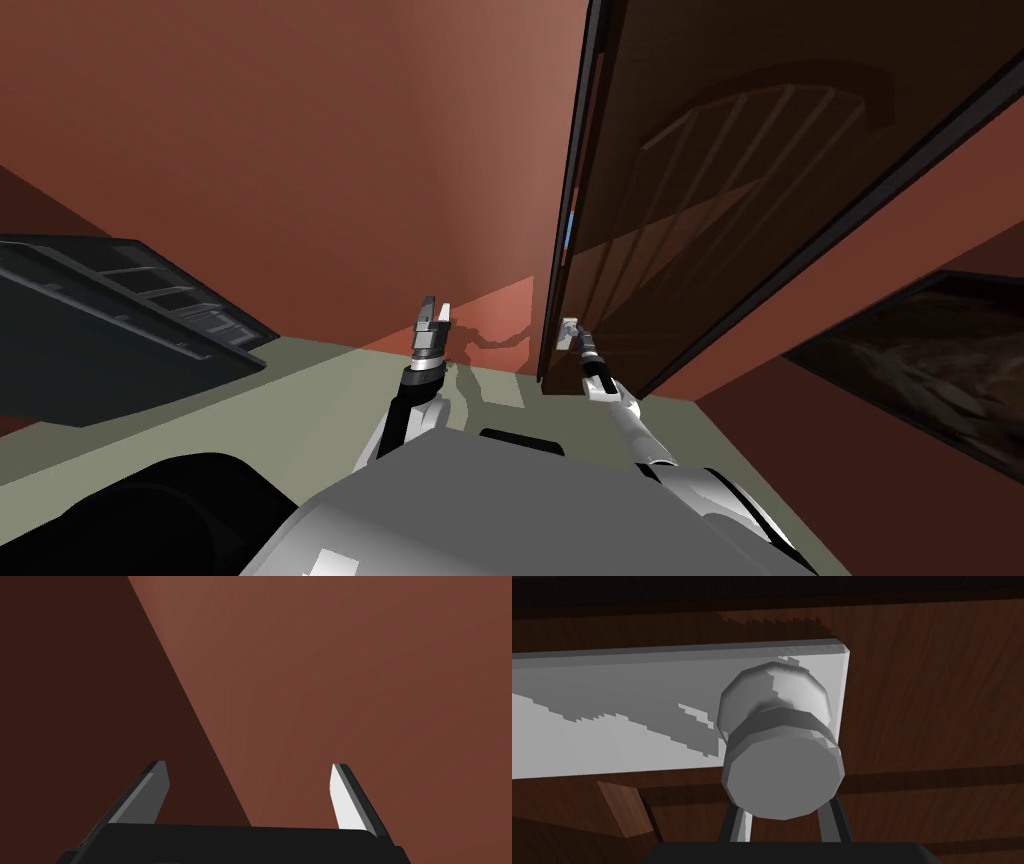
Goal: Pull the door open
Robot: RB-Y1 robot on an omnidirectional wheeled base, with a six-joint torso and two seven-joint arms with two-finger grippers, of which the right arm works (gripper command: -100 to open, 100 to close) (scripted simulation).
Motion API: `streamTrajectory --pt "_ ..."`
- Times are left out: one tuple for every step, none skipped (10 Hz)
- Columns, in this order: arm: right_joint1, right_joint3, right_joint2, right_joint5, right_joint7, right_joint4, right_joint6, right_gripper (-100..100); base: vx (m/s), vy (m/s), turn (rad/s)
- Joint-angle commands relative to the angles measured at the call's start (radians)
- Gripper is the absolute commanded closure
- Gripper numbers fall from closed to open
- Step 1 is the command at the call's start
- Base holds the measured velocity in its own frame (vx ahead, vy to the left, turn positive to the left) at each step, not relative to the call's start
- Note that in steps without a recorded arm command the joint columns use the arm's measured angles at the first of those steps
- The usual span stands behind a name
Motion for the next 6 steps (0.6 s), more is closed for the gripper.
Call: streamTrajectory --pt "0.003 0.008 0.013 -0.011 -0.022 -0.033 -0.005 100 -0.044 -0.049 0.088" --pt "0.003 0.008 0.013 -0.011 -0.022 -0.033 -0.005 100 -0.012 -0.014 0.001" --pt "0.003 0.004 0.015 -0.034 -0.053 -0.034 -0.001 100 -0.031 -0.017 0.079" --pt "0.003 0.004 0.015 -0.034 -0.053 -0.034 -0.001 100 -0.034 -0.025 0.063" --pt "0.002 0.001 0.017 -0.056 -0.083 -0.034 0.002 100 -0.045 -0.037 0.118" --pt "0.002 -0.002 0.02 -0.079 -0.111 -0.035 0.006 100 -0.058 -0.057 0.192"
